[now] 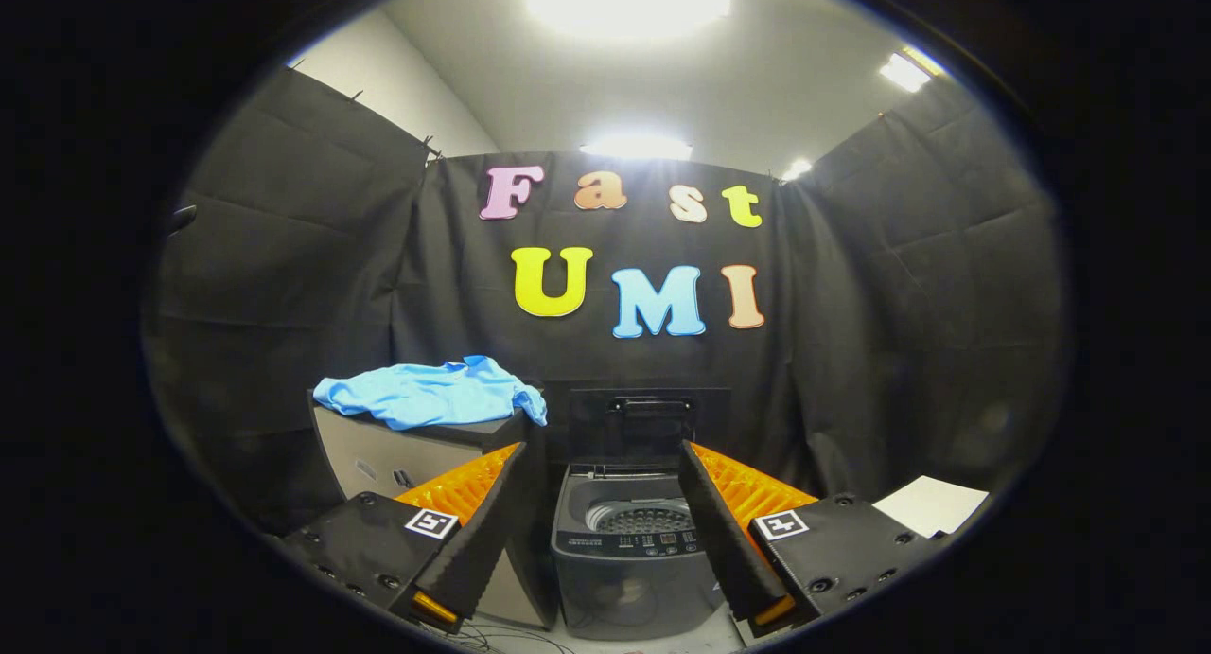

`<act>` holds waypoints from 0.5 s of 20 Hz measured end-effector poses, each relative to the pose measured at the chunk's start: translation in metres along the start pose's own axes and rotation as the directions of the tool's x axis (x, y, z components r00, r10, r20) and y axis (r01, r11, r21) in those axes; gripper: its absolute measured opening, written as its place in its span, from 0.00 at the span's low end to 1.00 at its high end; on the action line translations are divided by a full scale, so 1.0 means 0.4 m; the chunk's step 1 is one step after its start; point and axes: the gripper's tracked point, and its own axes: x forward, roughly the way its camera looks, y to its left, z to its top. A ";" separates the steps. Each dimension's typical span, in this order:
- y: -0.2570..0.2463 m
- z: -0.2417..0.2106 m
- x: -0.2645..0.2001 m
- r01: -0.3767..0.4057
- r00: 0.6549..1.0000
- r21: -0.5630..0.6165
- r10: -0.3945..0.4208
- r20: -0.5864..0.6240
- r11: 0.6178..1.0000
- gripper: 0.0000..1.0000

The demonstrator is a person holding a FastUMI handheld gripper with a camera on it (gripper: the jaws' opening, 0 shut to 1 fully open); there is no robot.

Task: Put the clothes into the washing machine and then close the washing machine lid.

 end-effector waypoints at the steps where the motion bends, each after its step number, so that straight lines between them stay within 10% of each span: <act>1: -0.004 0.001 0.004 0.006 1.000 -0.004 -0.006 0.002 1.000 0.98; 10: -0.010 -0.019 -0.008 0.015 1.000 -0.014 -0.015 -0.016 1.000 0.98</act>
